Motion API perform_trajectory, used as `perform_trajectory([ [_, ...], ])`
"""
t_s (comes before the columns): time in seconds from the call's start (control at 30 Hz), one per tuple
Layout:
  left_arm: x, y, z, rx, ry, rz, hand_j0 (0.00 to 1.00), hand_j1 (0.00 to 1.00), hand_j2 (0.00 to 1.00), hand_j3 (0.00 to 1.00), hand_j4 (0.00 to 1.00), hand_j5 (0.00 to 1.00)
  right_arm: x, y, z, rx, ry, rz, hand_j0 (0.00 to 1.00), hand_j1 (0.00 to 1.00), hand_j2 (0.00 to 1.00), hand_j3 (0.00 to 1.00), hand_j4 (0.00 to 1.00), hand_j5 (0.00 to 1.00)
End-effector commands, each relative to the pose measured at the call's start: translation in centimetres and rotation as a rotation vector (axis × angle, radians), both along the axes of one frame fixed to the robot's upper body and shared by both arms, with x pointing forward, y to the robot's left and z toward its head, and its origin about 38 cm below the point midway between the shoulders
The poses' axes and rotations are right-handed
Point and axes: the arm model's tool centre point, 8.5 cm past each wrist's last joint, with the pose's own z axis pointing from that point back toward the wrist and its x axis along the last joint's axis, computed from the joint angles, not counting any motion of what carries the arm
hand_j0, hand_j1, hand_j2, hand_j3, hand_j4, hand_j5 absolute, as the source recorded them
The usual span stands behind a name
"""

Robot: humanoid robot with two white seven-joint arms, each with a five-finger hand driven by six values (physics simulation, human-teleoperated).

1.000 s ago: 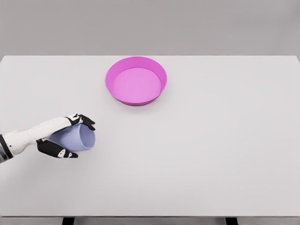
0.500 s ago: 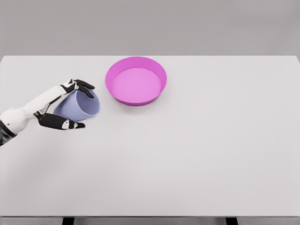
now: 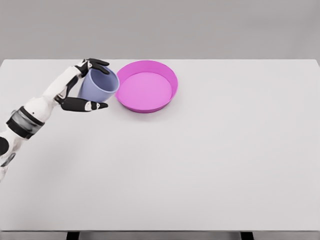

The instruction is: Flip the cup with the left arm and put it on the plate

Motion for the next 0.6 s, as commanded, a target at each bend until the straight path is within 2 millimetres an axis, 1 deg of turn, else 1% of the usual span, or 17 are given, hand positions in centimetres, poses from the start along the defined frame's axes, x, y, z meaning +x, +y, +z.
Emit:
perform_trajectory([
  [0.0, 0.5, -0.9, -1.2, -0.044, 0.019, 0.008, 0.56, 0.56, 0.56, 0.56, 0.56, 0.56, 0.0, 0.0, 0.0, 0.0, 0.0, 0.0, 1.0, 1.0, 1.0, 1.0, 1.0, 1.0],
  [0.07, 1.2, -1.1, -0.8, -0.067, -0.011, 0.003, 0.55, 0.55, 0.55, 0.55, 0.55, 0.55, 0.0, 0.0, 0.0, 0.0, 0.0, 0.0, 1.0, 1.0, 1.0, 1.0, 1.0, 1.0],
  [0.13, 1.6, -2.0, -1.4, -0.097, -0.001, 0.007, 0.55, 0.55, 0.55, 0.55, 0.55, 0.55, 0.0, 0.0, 0.0, 0.0, 0.0, 0.0, 1.0, 1.0, 1.0, 1.0, 1.0, 1.0],
  [0.2, 2.2, -2.6, -1.0, -0.125, -0.013, 0.01, 0.55, 0.55, 0.55, 0.55, 0.55, 0.55, 0.0, 0.0, 0.0, 0.0, 0.0, 0.0, 1.0, 1.0, 1.0, 1.0, 1.0, 1.0],
  [0.23, 2.4, -3.3, -1.3, -0.144, -0.007, 0.007, 0.55, 0.55, 0.55, 0.55, 0.55, 0.55, 0.0, 0.0, 0.0, 0.0, 0.0, 0.0, 1.0, 1.0, 1.0, 1.0, 1.0, 1.0],
  [0.3, 2.7, -3.9, -0.9, -0.199, -0.039, 0.006, 0.55, 0.55, 0.55, 0.55, 0.55, 0.55, 0.0, 0.0, 0.0, 0.0, 0.0, 0.0, 1.0, 1.0, 1.0, 1.0, 1.0, 1.0],
  [0.4, 3.0, -4.7, -1.3, -0.275, -0.066, 0.011, 0.55, 0.55, 0.55, 0.55, 0.55, 0.55, 0.0, 0.0, 0.0, 0.0, 0.0, 0.0, 1.0, 1.0, 1.0, 1.0, 1.0, 1.0],
  [0.53, 3.8, -6.4, -2.7, -0.342, -0.021, 0.027, 0.54, 0.54, 0.54, 0.54, 0.54, 0.54, 0.0, 0.0, 0.0, 0.0, 0.0, 0.0, 1.0, 1.0, 1.0, 1.0, 1.0, 1.0],
  [0.57, 4.3, -6.9, -3.2, -0.362, -0.003, 0.037, 0.54, 0.54, 0.54, 0.54, 0.54, 0.54, 0.0, 0.0, 0.0, 0.0, 0.0, 0.0, 1.0, 1.0, 1.0, 1.0, 1.0, 1.0],
])
